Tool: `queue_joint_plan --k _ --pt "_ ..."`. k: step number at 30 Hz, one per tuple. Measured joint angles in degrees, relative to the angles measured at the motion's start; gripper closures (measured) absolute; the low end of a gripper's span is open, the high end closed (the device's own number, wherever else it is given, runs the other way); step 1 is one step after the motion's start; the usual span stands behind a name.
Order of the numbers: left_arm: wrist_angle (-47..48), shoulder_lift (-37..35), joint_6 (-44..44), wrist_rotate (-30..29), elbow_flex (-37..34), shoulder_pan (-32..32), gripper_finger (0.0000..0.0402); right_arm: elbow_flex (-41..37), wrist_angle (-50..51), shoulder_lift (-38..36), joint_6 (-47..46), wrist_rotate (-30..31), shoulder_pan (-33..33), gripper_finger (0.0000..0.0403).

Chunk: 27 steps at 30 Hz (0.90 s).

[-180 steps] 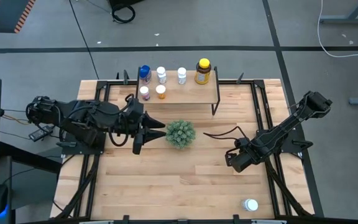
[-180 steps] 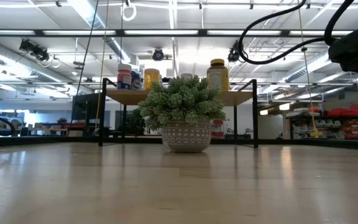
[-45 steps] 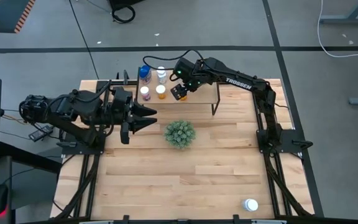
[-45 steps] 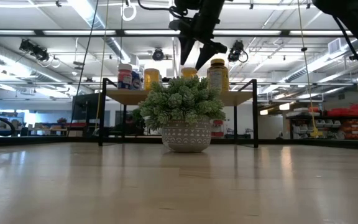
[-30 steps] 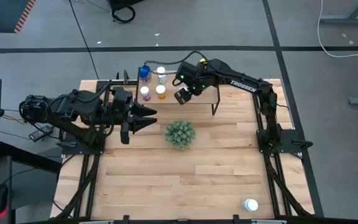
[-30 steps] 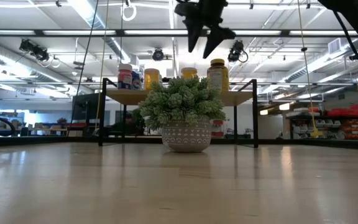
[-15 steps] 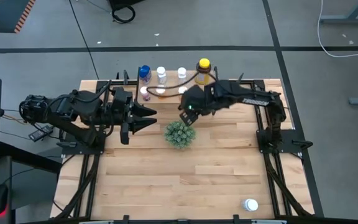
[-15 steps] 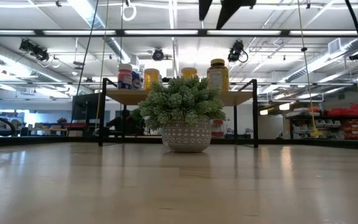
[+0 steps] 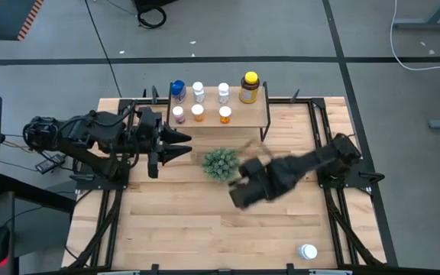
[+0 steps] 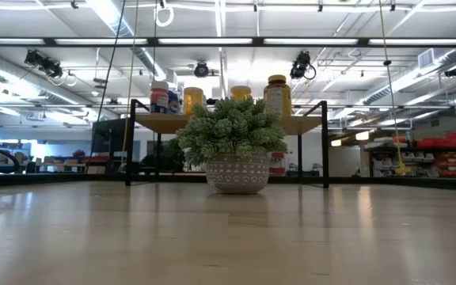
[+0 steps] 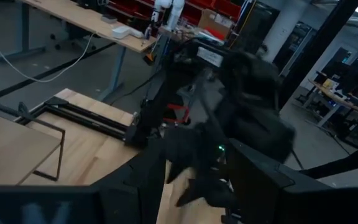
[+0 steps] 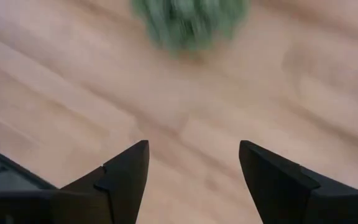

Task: Pick and place medicine bottles onto shelf by color
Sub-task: Put the white medicine bottle on the shelf

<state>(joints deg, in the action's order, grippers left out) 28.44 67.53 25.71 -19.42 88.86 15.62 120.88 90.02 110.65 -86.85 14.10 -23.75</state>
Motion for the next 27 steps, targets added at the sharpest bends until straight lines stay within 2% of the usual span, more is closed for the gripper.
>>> queue_joint_plan --k 10,18,21,27 --pt "4.07 -1.85 1.01 0.15 -0.02 -0.02 0.0228 -8.89 0.06 0.11 -20.5 -9.86 -16.64 0.0145" --pt "5.6 -2.34 2.15 0.13 -0.02 -0.02 0.0228 -9.81 -0.43 0.04 -39.02 -11.29 -29.89 0.0145" --pt "5.59 -1.91 2.19 -0.09 0.0 -0.09 0.0228 -11.93 -2.43 0.09 -40.13 -14.79 -33.13 0.0145" --pt "6.0 -0.55 4.04 -0.78 -0.02 -0.11 0.0228 -16.03 -4.9 0.13 -39.46 -14.21 -37.53 0.0146"
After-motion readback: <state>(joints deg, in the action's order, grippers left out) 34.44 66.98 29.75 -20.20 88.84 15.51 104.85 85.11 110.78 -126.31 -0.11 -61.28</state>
